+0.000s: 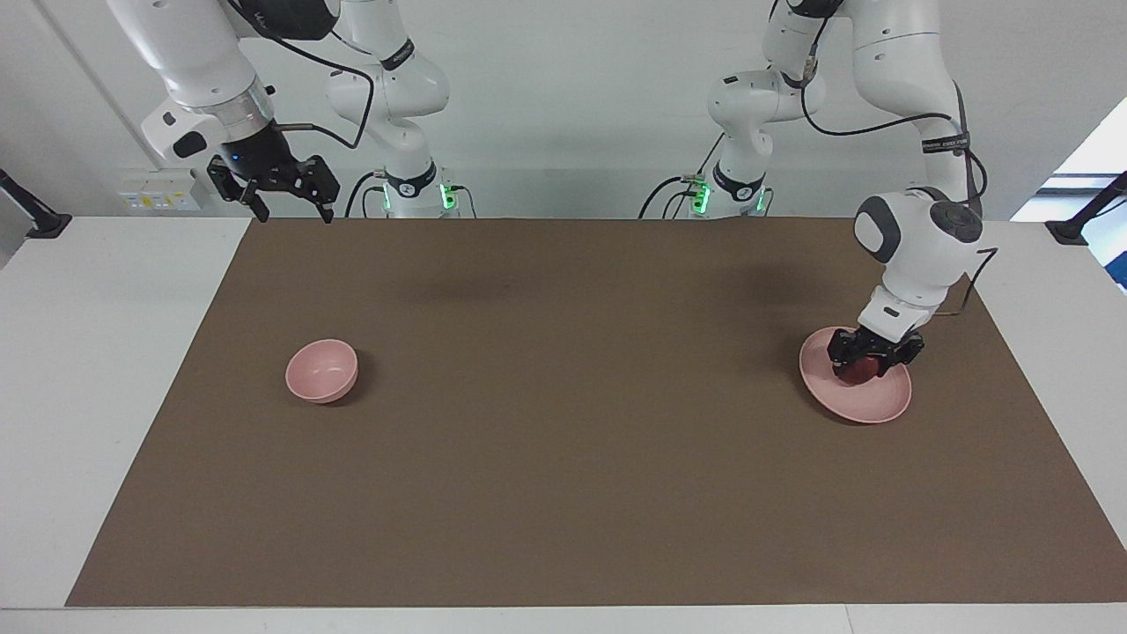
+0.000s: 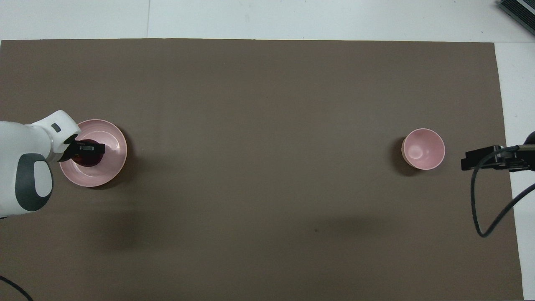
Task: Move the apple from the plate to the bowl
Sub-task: 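Lift the apple with the left gripper while the right gripper approaches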
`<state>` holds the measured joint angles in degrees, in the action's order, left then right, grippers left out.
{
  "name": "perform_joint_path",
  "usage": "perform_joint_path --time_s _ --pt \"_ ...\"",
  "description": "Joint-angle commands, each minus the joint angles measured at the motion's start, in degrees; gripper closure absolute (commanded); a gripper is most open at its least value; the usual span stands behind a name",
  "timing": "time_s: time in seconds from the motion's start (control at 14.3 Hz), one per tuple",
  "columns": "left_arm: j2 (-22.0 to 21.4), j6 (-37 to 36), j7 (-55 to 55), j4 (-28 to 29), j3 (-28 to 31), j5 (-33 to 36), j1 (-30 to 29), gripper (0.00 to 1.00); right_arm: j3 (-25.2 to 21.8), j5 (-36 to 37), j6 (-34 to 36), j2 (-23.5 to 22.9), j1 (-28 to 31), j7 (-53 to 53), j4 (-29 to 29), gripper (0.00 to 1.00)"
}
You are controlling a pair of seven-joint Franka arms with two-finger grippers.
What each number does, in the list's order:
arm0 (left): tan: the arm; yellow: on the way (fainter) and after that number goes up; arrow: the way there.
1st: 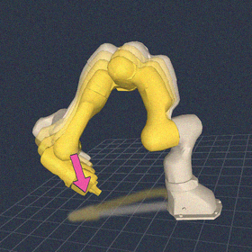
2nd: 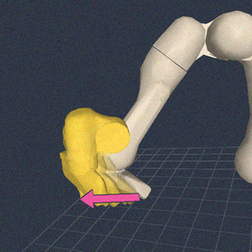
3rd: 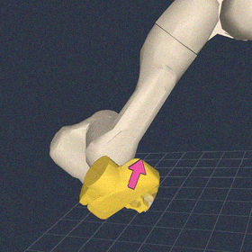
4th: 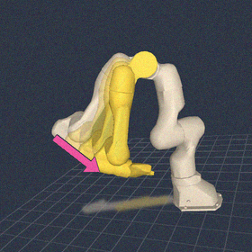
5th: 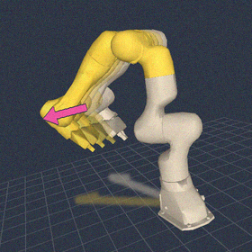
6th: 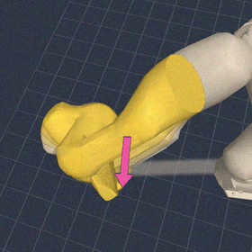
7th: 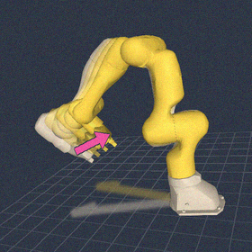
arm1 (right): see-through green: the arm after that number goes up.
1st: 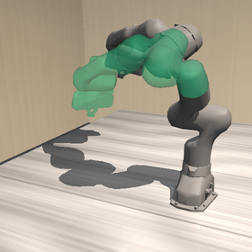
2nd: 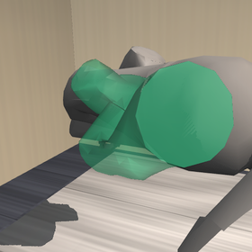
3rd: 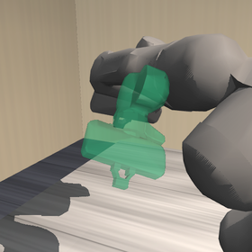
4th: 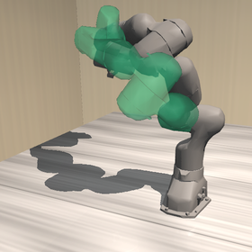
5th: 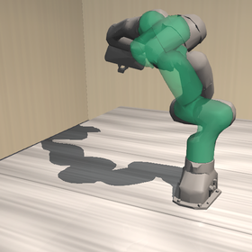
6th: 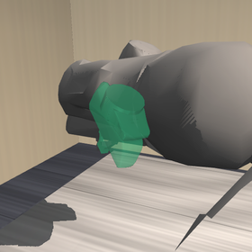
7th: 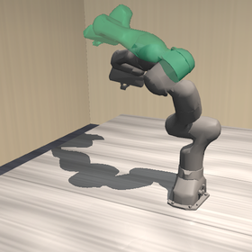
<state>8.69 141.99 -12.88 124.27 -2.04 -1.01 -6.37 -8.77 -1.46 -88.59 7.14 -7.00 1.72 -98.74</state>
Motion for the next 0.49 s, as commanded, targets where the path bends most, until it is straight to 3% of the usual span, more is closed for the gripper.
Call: perform_joint_path --time_s 0.0,0.21,0.42 --pt "-3.93 -5.04 0.13 -1.21 -2.16 -1.01 0.30 1.00 0.07 -3.54 -1.23 1.21 0.93 2.39 -1.72 0.00" --pt "-6.57 -8.64 6.01 -3.32 -7.78 -7.22 0.21 1.00 0.15 -6.60 -0.79 0.60 0.67 7.05 -2.07 0.00" --pt "-8.25 -12.95 7.08 -6.57 -11.31 -18.82 0.21 1.00 0.15 -13.10 -0.53 -0.28 0.67 16.35 -3.57 0.00"
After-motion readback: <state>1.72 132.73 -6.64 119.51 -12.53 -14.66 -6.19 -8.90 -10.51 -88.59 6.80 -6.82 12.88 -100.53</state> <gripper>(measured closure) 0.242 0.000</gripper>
